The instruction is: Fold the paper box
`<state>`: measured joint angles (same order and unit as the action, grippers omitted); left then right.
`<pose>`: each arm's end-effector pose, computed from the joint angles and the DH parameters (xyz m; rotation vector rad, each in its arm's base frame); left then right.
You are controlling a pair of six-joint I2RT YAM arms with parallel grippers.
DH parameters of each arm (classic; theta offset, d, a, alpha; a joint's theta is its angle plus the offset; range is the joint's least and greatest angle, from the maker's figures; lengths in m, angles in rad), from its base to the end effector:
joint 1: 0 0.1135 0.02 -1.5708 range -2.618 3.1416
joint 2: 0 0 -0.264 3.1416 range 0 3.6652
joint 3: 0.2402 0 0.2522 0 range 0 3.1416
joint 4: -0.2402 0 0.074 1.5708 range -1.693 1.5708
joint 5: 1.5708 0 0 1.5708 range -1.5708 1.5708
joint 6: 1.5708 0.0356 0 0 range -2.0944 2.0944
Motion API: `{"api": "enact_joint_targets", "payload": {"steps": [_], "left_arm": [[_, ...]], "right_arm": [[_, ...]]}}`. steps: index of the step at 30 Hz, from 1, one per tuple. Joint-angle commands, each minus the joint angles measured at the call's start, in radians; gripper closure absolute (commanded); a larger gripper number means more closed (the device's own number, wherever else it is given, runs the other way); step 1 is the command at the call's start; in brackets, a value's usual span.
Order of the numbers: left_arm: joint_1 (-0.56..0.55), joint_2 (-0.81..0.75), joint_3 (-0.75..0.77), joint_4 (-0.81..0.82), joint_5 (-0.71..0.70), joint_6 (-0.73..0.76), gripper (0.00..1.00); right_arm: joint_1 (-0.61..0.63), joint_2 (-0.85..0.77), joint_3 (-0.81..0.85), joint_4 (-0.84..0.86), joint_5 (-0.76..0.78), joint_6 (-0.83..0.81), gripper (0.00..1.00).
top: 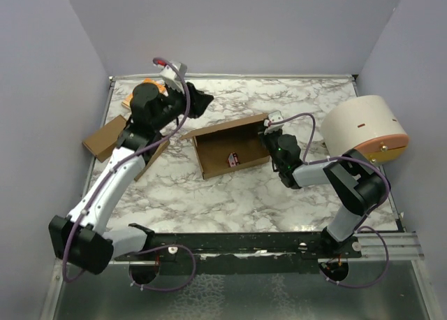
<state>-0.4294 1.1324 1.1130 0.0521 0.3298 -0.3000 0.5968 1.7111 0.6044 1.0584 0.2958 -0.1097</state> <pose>0.2331 -0.1194 0.4113 0.3724 1.5556 -0.8261 0.2773 0.1758 0.1775 -0.3410 1.5824 0.1365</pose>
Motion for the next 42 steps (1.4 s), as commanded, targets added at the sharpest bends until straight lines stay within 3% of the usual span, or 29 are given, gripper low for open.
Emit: {"api": "enact_joint_targets", "payload": {"steps": [1, 8, 15, 22, 27, 34, 42], "left_arm": [[0.122, 0.196, 0.117, -0.142, 0.2, -0.094, 0.62], [0.13, 0.442, 0.225, -0.324, 0.255, -0.061, 0.67], [0.129, 0.507, 0.157, -0.368, 0.272, -0.032, 0.67], [0.13, 0.522, 0.107, -0.329, 0.286, -0.033, 0.67], [0.129, 0.545, 0.111, -0.327, 0.3, -0.032, 0.67], [0.129, 0.558, 0.129, -0.346, 0.299, -0.013, 0.67], [0.126, 0.602, 0.128, -0.335, 0.316, -0.012, 0.67]], "right_arm": [[0.006, -0.013, -0.015, 0.039, -0.021, -0.01, 0.69], [0.004, -0.022, -0.03, 0.054, -0.05, -0.046, 0.63], [-0.014, -0.097, -0.039, -0.066, -0.144, -0.121, 0.31], [-0.053, -0.269, -0.12, -0.264, -0.321, -0.272, 0.13], [-0.096, -0.361, -0.121, -0.554, -0.442, -0.375, 0.0], [-0.249, -0.446, -0.031, -1.043, -0.786, -0.576, 0.0], [-0.271, -0.485, 0.097, -1.517, -0.973, -0.871, 0.03]]}}
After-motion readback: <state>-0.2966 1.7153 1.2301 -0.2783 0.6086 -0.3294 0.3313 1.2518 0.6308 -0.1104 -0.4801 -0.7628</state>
